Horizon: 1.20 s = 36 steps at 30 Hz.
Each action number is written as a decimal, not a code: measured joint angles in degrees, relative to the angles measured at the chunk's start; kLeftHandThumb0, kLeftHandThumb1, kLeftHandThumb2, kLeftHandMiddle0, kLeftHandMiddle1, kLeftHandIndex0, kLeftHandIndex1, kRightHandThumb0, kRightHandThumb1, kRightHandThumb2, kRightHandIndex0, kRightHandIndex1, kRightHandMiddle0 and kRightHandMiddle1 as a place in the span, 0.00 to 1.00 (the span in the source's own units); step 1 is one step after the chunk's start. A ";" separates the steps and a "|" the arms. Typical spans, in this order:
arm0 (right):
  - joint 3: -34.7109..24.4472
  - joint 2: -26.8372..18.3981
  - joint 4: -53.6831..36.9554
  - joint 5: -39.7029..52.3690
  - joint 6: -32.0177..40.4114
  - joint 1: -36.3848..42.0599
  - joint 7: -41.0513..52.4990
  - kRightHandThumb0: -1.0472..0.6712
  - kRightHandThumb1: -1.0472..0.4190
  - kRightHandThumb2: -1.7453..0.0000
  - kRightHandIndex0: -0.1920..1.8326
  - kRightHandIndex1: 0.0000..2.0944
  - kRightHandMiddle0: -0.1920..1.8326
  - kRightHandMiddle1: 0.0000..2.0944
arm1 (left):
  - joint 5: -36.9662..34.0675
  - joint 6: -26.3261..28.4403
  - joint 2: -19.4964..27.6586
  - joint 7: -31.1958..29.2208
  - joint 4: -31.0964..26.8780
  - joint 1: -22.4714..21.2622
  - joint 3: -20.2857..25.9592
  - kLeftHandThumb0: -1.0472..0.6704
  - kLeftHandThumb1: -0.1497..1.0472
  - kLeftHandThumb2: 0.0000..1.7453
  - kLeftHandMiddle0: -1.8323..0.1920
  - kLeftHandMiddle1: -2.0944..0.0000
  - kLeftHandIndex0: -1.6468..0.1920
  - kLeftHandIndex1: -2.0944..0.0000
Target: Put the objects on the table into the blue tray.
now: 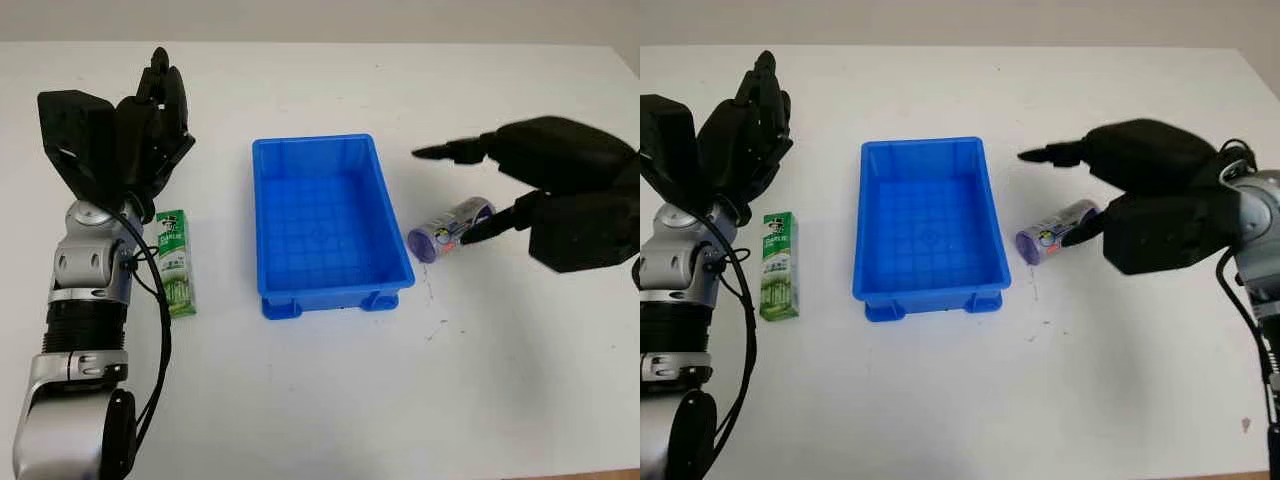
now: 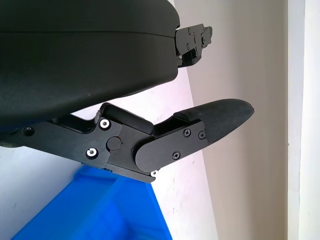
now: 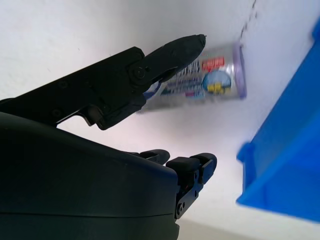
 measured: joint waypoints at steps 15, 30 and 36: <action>5.59 2.00 8.25 -9.11 -6.10 0.01 -11.92 0.33 0.07 0.97 0.28 0.44 0.32 0.32 | -0.10 1.15 0.03 -0.17 -0.93 0.52 0.14 0.18 1.00 0.45 1.00 1.00 1.00 1.00; 12.90 5.15 32.08 -27.42 -13.14 -9.42 -59.21 0.30 0.00 0.86 0.49 1.00 0.29 1.00 | 0.04 1.59 0.56 -2.61 -0.91 0.95 -0.31 0.20 1.00 0.44 1.00 1.00 1.00 1.00; 13.26 6.28 37.05 -25.83 -12.89 -18.13 -61.73 0.31 0.00 0.91 0.52 1.00 0.36 1.00 | 0.14 1.62 0.57 -2.55 -0.61 0.94 -0.37 0.19 1.00 0.43 1.00 1.00 1.00 1.00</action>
